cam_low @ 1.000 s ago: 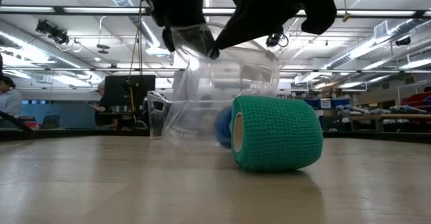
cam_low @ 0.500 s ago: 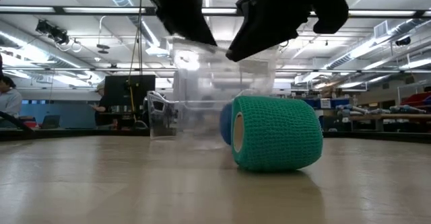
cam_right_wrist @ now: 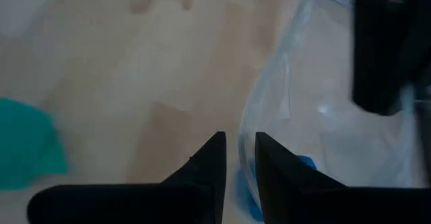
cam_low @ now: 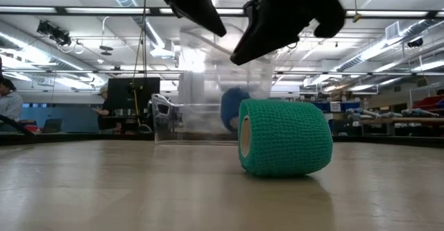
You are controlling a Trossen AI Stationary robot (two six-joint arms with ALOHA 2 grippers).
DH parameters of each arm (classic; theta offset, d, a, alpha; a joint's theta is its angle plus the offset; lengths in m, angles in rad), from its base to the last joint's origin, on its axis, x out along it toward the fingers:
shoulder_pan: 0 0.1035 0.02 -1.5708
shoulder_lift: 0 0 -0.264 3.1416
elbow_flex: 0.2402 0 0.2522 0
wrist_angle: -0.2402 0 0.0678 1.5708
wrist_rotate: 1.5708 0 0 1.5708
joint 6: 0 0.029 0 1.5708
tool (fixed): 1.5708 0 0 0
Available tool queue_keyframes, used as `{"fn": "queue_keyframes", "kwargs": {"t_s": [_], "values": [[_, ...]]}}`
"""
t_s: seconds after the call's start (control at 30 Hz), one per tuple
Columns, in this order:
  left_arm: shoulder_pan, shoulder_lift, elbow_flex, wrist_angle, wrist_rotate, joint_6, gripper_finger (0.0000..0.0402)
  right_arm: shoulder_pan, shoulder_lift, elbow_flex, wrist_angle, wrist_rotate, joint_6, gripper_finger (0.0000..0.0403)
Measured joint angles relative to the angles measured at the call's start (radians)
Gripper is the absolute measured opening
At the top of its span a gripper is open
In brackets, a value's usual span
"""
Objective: Roll bandage
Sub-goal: Put the rolled green bandage into the transparent zip bag
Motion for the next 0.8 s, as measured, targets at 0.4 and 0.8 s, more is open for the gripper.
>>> {"fn": "queue_keyframes", "kwargs": {"t_s": [0.4, 0.8], "values": [[-0.009, 0.076, -0.003, -0.007, -0.015, -0.088, 0.0001, 0.012, 0.000, 0.000, -0.126, -0.214, 0.138, 0.0066], [-0.010, 0.101, -0.003, 0.053, -0.031, -0.086, 0.0002, 0.079, 0.000, -0.001, -0.147, -0.233, 0.185, 0.0066]]}}
